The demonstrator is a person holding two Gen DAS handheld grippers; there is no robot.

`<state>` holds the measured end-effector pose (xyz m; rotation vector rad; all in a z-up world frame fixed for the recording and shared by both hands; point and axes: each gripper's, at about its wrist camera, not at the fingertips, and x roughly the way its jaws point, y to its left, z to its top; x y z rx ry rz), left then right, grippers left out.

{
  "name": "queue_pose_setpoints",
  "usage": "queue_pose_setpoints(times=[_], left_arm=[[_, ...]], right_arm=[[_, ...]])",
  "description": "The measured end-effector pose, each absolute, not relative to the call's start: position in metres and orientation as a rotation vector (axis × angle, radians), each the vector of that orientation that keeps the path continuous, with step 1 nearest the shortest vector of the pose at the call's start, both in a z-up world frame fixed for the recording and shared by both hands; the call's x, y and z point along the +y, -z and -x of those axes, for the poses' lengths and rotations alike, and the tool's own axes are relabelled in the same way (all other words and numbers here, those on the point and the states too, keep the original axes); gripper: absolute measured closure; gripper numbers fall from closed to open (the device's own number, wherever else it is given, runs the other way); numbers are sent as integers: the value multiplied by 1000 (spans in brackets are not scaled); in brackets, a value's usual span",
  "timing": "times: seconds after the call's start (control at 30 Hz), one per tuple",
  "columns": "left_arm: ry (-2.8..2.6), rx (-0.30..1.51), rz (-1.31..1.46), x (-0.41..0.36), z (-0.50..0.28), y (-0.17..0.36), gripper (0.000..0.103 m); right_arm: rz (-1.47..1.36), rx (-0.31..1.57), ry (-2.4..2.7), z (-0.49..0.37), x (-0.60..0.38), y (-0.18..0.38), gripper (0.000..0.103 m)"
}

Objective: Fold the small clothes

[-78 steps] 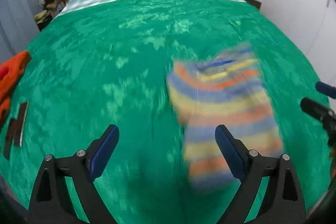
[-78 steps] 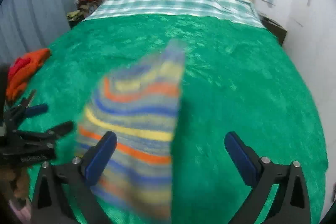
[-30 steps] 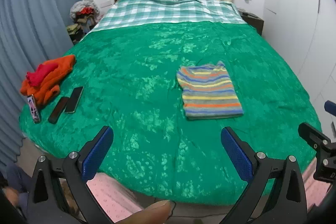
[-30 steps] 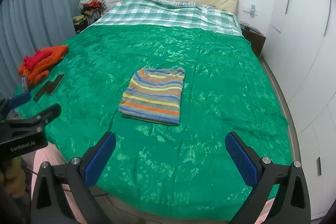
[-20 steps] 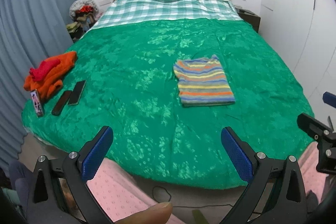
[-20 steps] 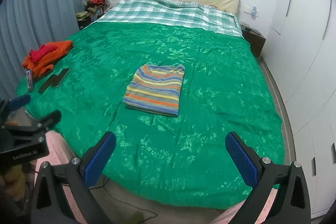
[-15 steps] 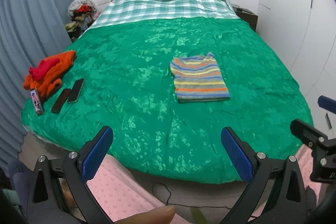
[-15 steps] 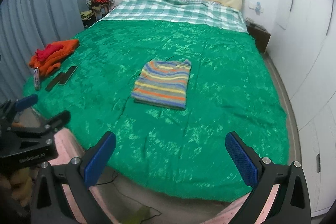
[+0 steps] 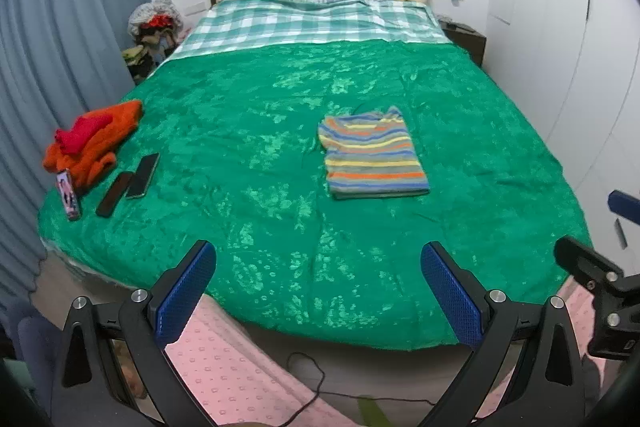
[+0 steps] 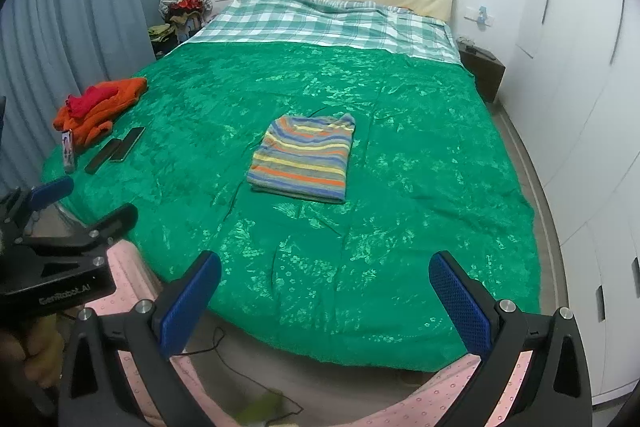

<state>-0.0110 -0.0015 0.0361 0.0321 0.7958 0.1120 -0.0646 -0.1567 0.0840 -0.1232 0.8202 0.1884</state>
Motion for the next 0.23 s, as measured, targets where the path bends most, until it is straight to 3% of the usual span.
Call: queue_pose_setpoints(times=[0.23], left_arm=[[-114,788,-11,0,14,-36,1]], right_arm=[[123,827,-189,61,-156,-82,1]])
